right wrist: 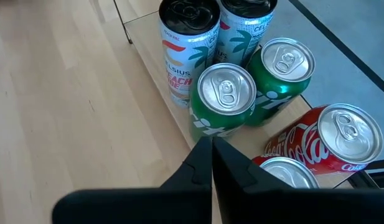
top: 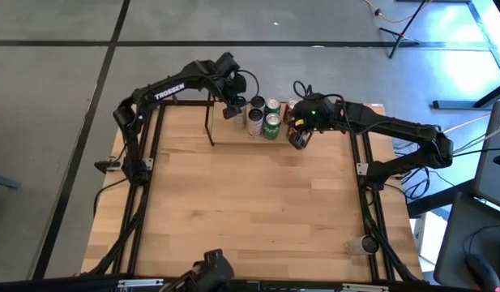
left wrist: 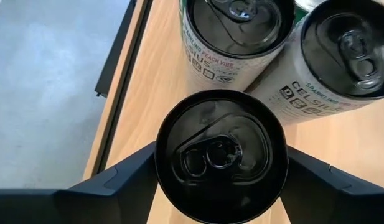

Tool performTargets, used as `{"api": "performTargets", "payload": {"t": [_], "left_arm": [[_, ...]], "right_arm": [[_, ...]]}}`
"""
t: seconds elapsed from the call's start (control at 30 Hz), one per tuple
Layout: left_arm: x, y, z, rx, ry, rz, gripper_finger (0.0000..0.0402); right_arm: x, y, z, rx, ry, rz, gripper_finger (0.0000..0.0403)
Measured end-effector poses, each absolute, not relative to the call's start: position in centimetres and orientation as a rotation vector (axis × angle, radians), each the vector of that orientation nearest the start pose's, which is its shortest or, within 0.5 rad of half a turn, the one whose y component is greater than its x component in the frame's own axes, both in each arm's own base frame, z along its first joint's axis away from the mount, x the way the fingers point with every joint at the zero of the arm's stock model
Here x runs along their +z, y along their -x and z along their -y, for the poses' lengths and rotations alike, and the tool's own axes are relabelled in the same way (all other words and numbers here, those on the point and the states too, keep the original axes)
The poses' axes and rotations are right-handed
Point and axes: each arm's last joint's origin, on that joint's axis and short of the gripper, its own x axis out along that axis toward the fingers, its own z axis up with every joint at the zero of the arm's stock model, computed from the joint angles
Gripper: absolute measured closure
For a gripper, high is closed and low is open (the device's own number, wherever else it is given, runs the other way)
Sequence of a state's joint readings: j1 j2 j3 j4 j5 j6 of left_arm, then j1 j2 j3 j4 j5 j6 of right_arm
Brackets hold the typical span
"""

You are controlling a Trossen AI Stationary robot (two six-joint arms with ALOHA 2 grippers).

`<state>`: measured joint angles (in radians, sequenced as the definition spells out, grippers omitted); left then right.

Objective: Place canned beverage on shelf
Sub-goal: Put the left white yellow soda can on the shelf, then put the white yellow soda can on the shelf aligned with the other white yellow soda can

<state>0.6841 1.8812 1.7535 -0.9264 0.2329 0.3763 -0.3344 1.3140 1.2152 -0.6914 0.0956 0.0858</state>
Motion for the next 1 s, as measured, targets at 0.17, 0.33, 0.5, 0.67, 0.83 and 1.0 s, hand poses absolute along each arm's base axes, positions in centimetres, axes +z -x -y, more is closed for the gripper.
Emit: {"api": "performTargets", "payload": {"t": [0.17, 0.33, 0.5, 0.67, 0.83, 1.0], "left_arm": [[30.0, -31.7, -24.2, 0.249, 0.092, -1.025, 0.0116], [30.0, -32.1, -23.7, 0.248, 0.073, -1.032, 0.0093], [30.5, -32.0, -23.3, 0.279, 0.038, -1.042, 0.0060], [32.4, -31.6, -22.1, 0.311, -0.032, -1.015, 0.0048], [35.5, -30.5, -20.2, 0.345, -0.089, -0.947, 0.0051], [38.3, -29.8, -17.4, 0.350, -0.019, -0.826, 0.0052]], "right_arm": [[32.6, -25.5, 9.1, -0.446, -0.190, -0.770, 0.0400], [32.6, -25.5, 9.1, -0.444, -0.196, -0.769, 0.0400], [32.5, -25.5, 9.0, -0.415, -0.208, -0.769, 0.0400], [32.6, -25.5, 9.0, -0.413, -0.207, -0.768, 0.0400], [35.5, -24.5, 8.2, -0.369, -0.203, -0.737, 0.0400], [37.8, -23.0, 5.8, -0.225, -0.217, -0.721, 0.0400]]}}
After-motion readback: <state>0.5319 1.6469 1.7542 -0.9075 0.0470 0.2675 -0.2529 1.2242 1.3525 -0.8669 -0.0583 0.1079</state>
